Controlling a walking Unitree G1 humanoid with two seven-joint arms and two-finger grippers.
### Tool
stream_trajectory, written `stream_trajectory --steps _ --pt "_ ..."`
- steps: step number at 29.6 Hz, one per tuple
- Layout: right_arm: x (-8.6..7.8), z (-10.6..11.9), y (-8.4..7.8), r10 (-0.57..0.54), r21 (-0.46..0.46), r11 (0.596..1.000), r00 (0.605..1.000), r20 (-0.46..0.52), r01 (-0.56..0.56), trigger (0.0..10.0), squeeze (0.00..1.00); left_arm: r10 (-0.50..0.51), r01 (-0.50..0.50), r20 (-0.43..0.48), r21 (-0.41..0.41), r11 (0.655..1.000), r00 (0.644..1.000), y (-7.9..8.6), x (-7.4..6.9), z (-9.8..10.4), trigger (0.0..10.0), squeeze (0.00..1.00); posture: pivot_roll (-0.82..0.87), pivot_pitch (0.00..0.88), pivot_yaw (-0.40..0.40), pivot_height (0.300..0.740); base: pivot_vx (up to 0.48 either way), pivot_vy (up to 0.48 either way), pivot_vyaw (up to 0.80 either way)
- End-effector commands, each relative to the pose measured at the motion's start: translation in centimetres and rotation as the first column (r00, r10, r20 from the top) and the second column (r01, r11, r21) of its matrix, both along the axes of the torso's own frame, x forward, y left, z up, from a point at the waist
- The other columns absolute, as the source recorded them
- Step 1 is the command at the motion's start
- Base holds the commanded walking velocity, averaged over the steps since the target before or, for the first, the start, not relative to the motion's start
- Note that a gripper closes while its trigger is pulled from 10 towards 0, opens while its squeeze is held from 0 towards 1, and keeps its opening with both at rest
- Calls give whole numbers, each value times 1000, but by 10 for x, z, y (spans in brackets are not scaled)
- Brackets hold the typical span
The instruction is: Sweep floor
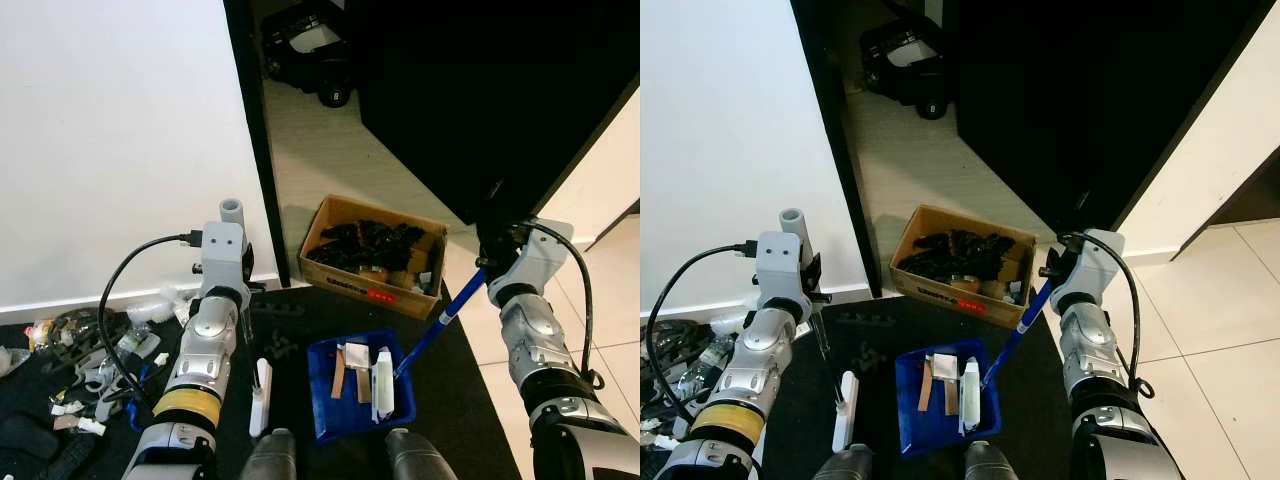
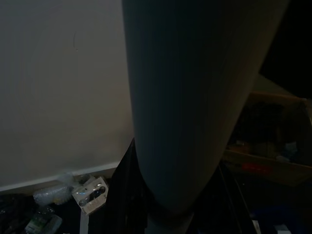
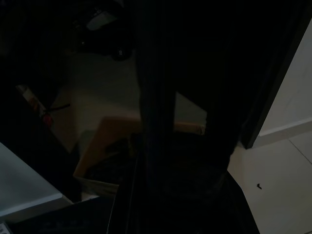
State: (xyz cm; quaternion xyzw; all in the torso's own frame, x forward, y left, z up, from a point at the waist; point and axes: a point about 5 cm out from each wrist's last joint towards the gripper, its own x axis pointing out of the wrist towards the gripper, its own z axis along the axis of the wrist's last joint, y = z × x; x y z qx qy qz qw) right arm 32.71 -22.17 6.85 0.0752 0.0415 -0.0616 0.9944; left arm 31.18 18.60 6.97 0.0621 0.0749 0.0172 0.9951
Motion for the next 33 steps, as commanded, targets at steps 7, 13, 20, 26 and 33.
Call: stream_trajectory --steps 7,13,20,26,33 --pt "-2 0 -8 -55 -50 997 998 8 55 10000 0 10 -13 34 71 997 999 9 1 4 10000 0 -2 85 -6 740 0 0 0" --pt "1 2 -6 -93 -39 995 995 24 94 10000 0 7 -14 79 93 996 997 14 7 15 10000 0 9 116 2 740 0 0 0" --pt "5 4 -3 -144 -37 989 989 31 145 10000 0 -15 -4 127 148 989 992 23 22 35 10000 0 37 195 1 740 0 0 0" --pt "7 5 -1 -150 -46 988 988 27 151 10000 0 -19 -4 133 171 985 991 28 29 42 10000 0 41 234 4 740 0 0 0" --pt "16 18 2 -177 -68 981 982 62 181 10000 0 -21 -12 169 193 981 985 32 39 54 10000 0 40 306 -5 740 0 0 0"
